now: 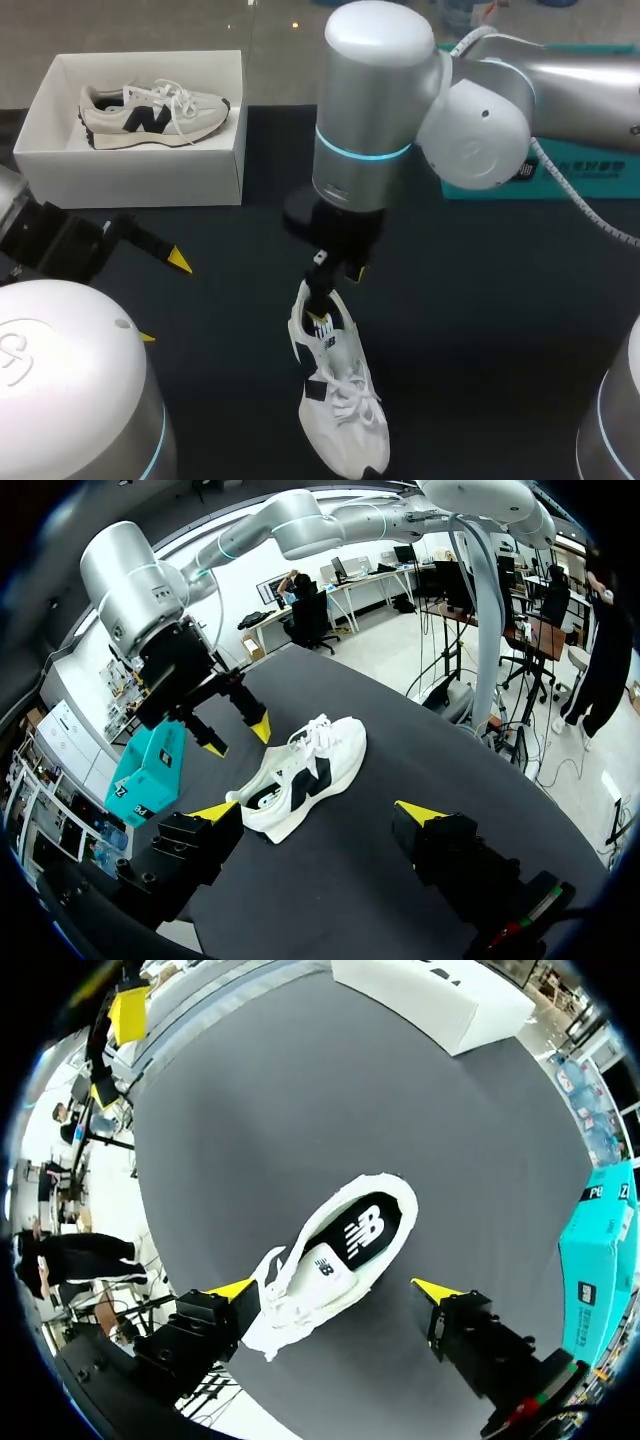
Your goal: Take the shoe out of the shoebox, open the shoe tongue, remove and reinsert the insole, then place the shoe into the shoebox
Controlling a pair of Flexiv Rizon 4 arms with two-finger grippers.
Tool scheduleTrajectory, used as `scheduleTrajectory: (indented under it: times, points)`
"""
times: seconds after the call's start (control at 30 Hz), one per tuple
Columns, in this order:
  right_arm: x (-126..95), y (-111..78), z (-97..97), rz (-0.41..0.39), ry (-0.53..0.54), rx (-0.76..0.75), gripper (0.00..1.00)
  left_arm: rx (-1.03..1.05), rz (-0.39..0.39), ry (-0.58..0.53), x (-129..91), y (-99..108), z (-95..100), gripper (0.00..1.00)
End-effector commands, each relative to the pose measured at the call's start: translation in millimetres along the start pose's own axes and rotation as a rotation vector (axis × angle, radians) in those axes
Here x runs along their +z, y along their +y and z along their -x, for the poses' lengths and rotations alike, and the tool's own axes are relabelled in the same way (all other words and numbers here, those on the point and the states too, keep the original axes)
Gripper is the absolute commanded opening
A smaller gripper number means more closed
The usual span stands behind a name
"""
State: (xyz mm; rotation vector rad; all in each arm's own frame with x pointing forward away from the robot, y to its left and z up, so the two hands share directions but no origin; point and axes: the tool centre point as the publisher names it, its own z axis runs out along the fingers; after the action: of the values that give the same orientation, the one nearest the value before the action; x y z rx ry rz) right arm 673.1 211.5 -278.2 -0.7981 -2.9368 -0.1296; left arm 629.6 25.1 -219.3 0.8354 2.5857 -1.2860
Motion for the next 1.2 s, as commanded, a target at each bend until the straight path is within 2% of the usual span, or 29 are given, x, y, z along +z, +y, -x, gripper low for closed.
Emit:
scheduleTrajectory:
  times: [0.03,0.17,0.23,0.27,0.97,1.2]
  points:
    - [8,-1.1,4.0,0.036,0.073,-0.183,1.0,-0.001,0.003,0.002,0,0,0.1,1.0]
    - [6,2.8,2.9,0.073,0.059,-0.36,1.0,-0.001,0.003,0.002,0,0,0.1,1.0]
    - [-1,5.9,-2.6,0.059,-0.009,-0.496,1.0,-0.001,0.003,0.002,0,0,0.1,1.0]
    - [-4,6.3,-4.3,0.026,-0.032,-0.546,1.0,-0.001,0.003,0.002,0,0,0.1,1.0]
    - [-4,6.3,-4.3,0.026,-0.032,-0.546,1.0,-0.001,0.003,0.002,0,0,0.1,1.0]
    - [4,18.2,9.6,0.105,-0.097,-0.686,1.0,-0.001,0.003,0.002,0,0,0.1,1.0]
